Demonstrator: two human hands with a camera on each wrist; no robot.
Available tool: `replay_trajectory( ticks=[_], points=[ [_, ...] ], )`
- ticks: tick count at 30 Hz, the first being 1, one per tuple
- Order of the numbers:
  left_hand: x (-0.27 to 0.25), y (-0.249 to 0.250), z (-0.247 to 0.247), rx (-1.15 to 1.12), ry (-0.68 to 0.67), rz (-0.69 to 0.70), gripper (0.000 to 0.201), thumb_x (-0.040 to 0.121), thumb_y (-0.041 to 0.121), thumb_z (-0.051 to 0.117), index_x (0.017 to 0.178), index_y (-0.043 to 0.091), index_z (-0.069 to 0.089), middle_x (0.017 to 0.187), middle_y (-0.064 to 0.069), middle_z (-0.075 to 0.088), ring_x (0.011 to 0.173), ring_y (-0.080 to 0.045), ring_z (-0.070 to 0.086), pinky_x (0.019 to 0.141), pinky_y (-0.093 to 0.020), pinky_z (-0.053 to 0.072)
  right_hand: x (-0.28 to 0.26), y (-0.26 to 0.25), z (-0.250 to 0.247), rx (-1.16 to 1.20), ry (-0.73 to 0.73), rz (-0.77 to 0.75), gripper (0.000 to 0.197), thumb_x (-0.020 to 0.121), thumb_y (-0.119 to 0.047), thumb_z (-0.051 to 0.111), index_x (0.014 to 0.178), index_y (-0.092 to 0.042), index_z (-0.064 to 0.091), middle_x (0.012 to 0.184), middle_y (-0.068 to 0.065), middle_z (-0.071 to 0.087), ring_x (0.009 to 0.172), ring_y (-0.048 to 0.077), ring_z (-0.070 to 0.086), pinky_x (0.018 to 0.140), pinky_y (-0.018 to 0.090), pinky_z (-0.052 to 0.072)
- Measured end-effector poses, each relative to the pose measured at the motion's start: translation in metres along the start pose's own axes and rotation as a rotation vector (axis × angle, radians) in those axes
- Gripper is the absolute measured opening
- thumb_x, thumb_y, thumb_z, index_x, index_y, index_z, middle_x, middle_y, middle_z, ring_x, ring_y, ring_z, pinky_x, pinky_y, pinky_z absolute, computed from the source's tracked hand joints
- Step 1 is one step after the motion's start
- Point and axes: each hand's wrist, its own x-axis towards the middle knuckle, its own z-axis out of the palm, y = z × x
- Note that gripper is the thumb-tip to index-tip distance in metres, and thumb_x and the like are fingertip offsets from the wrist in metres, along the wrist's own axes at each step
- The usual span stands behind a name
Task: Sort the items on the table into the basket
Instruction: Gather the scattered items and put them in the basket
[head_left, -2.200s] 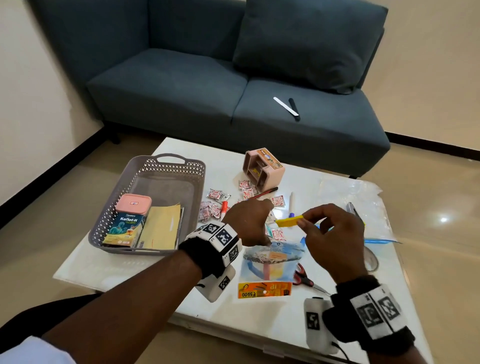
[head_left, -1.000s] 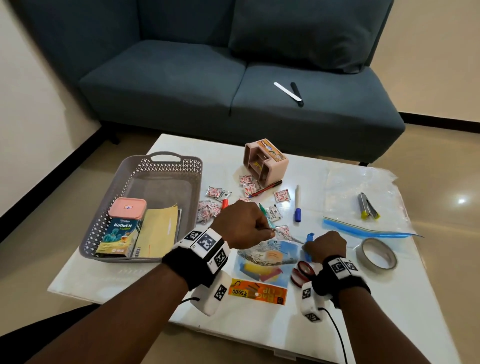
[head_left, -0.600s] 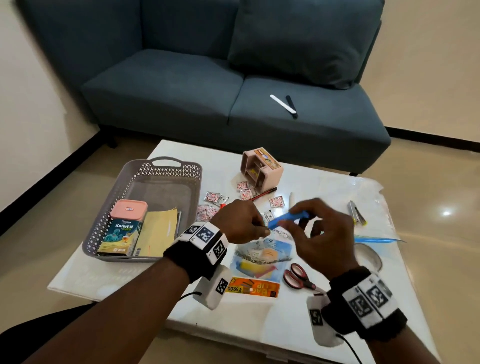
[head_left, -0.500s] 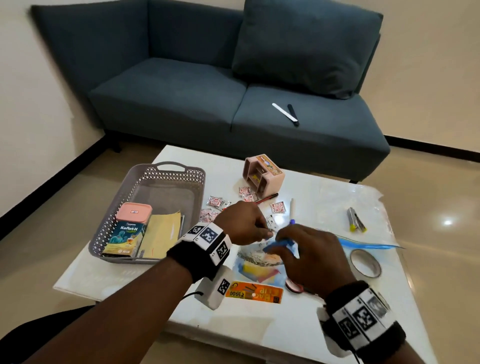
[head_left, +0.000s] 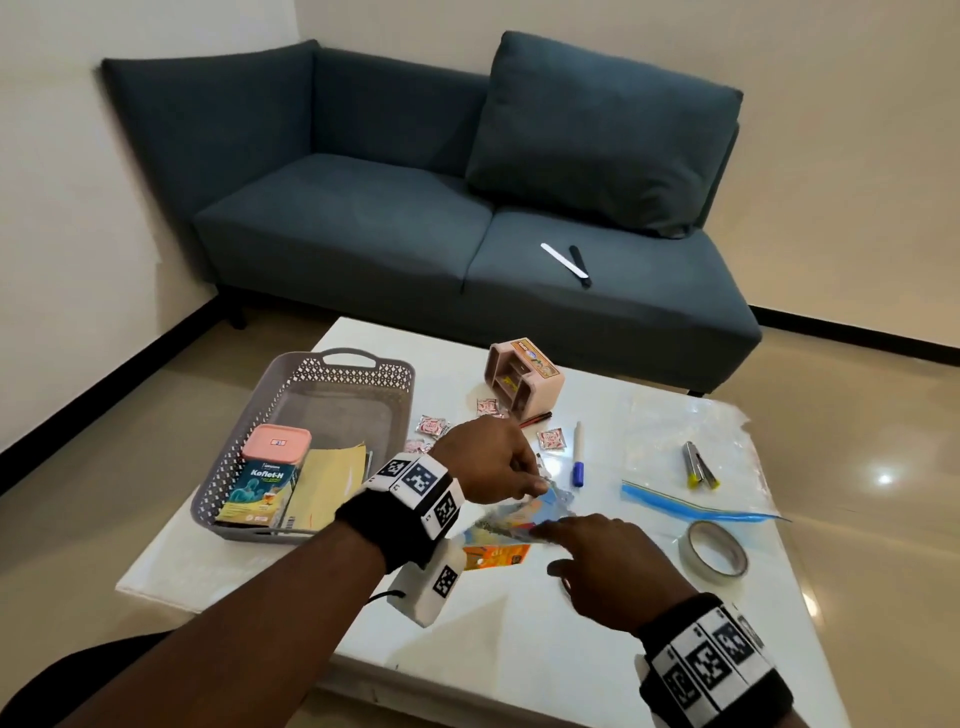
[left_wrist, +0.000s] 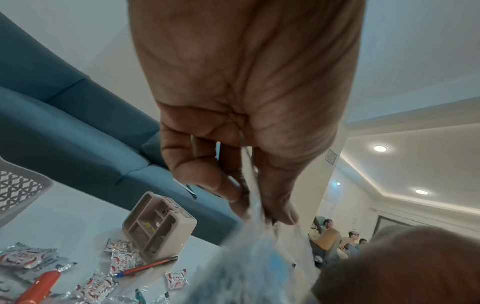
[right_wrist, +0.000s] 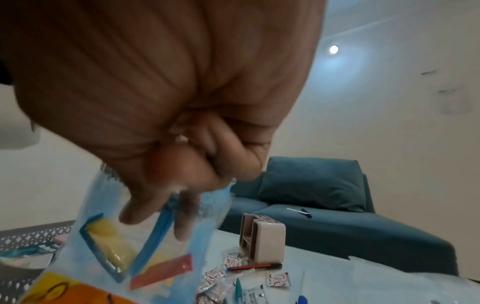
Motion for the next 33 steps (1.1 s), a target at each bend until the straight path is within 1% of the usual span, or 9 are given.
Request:
replay_trajectory(
  ticks=[3, 6, 8, 12, 16, 21, 25, 29, 33],
  points=[
    [-0.002, -0.001, -0.002, 0.008, 0.001, 0.010, 0.022, 0.084, 0.040, 0.071, 0.097, 0.023, 0.078, 0.087, 0.008, 0.075, 0.078, -0.005, 0.065, 0.073, -0.026, 0.052, -0.006, 0.005, -0.002, 0.032, -0.097, -0.005, 0.065, 0.095, -0.031, 0.053, 0.143, -0.061, 0.020, 0.134, -0.006, 0.054, 0.108, 0.020, 0.057, 0.080, 0.025, 0.040],
    [-0.003, 0.000, -0.002, 0.004, -0.028, 0.026, 0.020, 0.084, 0.038, 0.072, 0.097, 0.024, 0.078, 0.088, 0.007, 0.075, 0.078, -0.007, 0.064, 0.072, -0.027, 0.051, -0.005, 0.004, -0.002, -0.035, -0.075, 0.038, 0.073, 0.093, -0.037, 0.057, 0.151, -0.044, 0.013, 0.127, 0.001, 0.057, 0.106, 0.021, 0.058, 0.079, 0.028, 0.042],
    [-0.002, 0.002, -0.001, -0.035, -0.054, 0.033, 0.020, 0.083, 0.038, 0.072, 0.095, 0.024, 0.078, 0.084, 0.008, 0.075, 0.076, -0.007, 0.064, 0.070, -0.027, 0.051, -0.002, -0.001, 0.002, -0.083, -0.014, 0.053, 0.065, 0.094, -0.040, 0.056, 0.149, -0.034, 0.023, 0.125, 0.004, 0.059, 0.107, 0.023, 0.058, 0.083, 0.032, 0.046],
    [-0.003, 0.006, 0.003, -0.098, -0.011, 0.079, 0.019, 0.083, 0.038, 0.073, 0.092, 0.023, 0.079, 0.082, 0.007, 0.075, 0.076, -0.006, 0.067, 0.076, -0.029, 0.056, 0.003, -0.008, 0.015, -0.074, 0.057, 0.128, 0.035, 0.095, -0.034, 0.050, 0.129, -0.033, 0.052, 0.114, -0.001, 0.065, 0.098, 0.020, 0.062, 0.080, 0.032, 0.051],
    [-0.004, 0.008, 0.009, -0.128, 0.023, 0.121, 0.023, 0.086, 0.039, 0.070, 0.094, 0.019, 0.078, 0.086, 0.003, 0.076, 0.081, -0.008, 0.068, 0.083, -0.034, 0.056, 0.002, -0.009, 0.021, 0.085, 0.158, 0.185, 0.033, 0.089, -0.022, 0.051, 0.117, -0.029, 0.066, 0.108, -0.003, 0.069, 0.095, 0.018, 0.060, 0.081, 0.029, 0.051],
    [-0.004, 0.003, 0.008, -0.265, 0.046, 0.096, 0.053, 0.078, 0.062, 0.065, 0.109, 0.020, 0.071, 0.104, 0.003, 0.073, 0.093, -0.008, 0.067, 0.085, -0.032, 0.057, -0.001, -0.003, 0.017, 0.241, 0.330, 0.234, 0.029, 0.088, -0.021, 0.058, 0.113, -0.029, 0.068, 0.108, -0.008, 0.071, 0.094, 0.012, 0.064, 0.084, 0.019, 0.048],
    [-0.008, -0.008, 0.009, -0.346, -0.051, 0.086, 0.083, 0.052, 0.067, 0.080, 0.124, 0.032, 0.058, 0.118, 0.013, 0.067, 0.103, -0.002, 0.063, 0.087, -0.025, 0.056, -0.001, 0.005, 0.012, 0.410, 0.546, 0.293, 0.020, 0.079, -0.008, 0.067, 0.095, -0.018, 0.073, 0.088, 0.002, 0.075, 0.072, 0.021, 0.067, 0.065, 0.028, 0.053],
    [-0.005, -0.011, 0.015, -0.188, -0.009, 0.087, 0.057, 0.063, 0.050, 0.084, 0.113, 0.028, 0.066, 0.111, 0.010, 0.068, 0.100, -0.007, 0.063, 0.086, -0.027, 0.055, 0.002, 0.011, 0.005, 0.561, 0.736, 0.312, 0.017, 0.083, -0.004, 0.065, 0.079, -0.019, 0.069, 0.068, -0.006, 0.069, 0.058, 0.009, 0.059, 0.054, 0.014, 0.041],
    [0.004, -0.011, 0.017, -0.405, -0.027, 0.072, 0.042, 0.079, 0.048, 0.073, 0.115, 0.026, 0.068, 0.112, 0.008, 0.070, 0.102, -0.006, 0.066, 0.088, -0.033, 0.057, 0.004, 0.018, -0.002, 0.579, 0.622, 0.322, 0.013, 0.096, -0.020, 0.055, 0.086, -0.027, 0.056, 0.072, -0.008, 0.065, 0.063, 0.011, 0.059, 0.056, 0.022, 0.045]
  ],
)
